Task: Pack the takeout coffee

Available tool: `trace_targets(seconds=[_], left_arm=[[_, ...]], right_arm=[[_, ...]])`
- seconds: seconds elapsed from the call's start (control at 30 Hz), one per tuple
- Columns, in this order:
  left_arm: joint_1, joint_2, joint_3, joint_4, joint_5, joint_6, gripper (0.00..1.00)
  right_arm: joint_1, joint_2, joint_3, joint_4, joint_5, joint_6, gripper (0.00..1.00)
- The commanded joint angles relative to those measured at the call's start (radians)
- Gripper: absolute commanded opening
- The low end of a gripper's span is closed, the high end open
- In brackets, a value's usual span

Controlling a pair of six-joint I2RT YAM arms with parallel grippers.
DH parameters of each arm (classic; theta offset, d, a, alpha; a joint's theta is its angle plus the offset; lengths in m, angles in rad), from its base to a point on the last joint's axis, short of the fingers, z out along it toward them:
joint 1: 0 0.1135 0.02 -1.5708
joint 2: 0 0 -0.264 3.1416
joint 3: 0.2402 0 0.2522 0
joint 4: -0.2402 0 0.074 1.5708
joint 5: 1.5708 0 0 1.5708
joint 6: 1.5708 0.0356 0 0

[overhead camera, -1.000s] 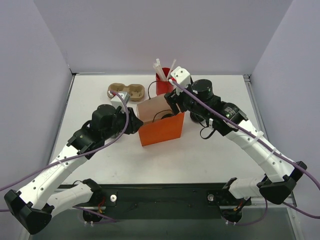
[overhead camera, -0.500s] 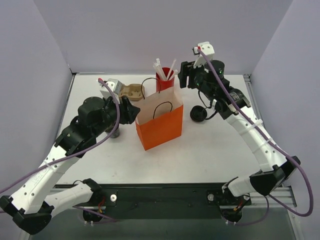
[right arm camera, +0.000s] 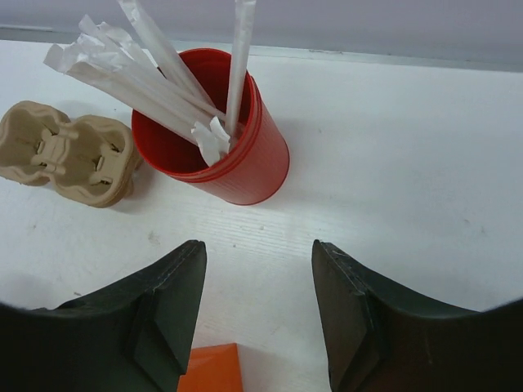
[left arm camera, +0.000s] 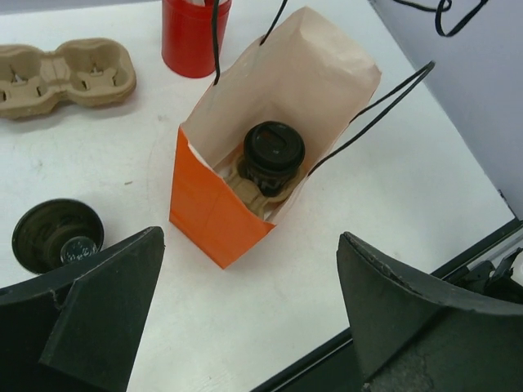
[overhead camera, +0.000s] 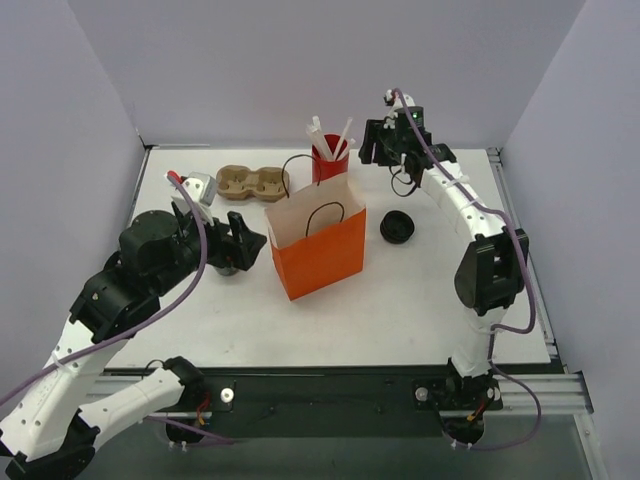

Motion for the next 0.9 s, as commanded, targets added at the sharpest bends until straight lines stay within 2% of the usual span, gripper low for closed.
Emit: trace_targets(seconds=[0.0,0.13,0.37,0.57,0.67,0.73,0.87], left_arm=[[0.0,0.0,0.043,-0.078,-0.055,-0.015,0.97],[0.0,0.009,0.056,-0.104,-0.066,-0.029,0.97],[0.0,0.043,0.068,-0.08,-0.092,-0.061,0.97],[-0.001,0.075,0.079,-0.048,-0.09,-0.078,0.97],[-0.001,0.081,0.07,-0.031,-0.084,-0.093,0.97],[-0.001,0.08,0.059,-0.014,-0.084,-0.105,0.97],[-0.001,0.078,0.043,0.001,-0.083,-0.124,0.97]], right_arm=[[0.001,0.075,0.122,0.11,-0.101,0.023,0.5],[-0.001,0.127,0.131,0.226,-0.11,0.042,0.46],[-0.004,0.224,0.18,0.305,-0.157,0.034,0.43],[-0.009,0.261,0.211,0.337,-0.168,0.031,0.35],[-0.012,0.276,0.237,0.348,-0.184,0.032,0.34],[-0.015,0.282,0.251,0.357,-0.18,0.039,0.34],[-0.022,0.29,0.281,0.364,-0.194,0.063,0.45]])
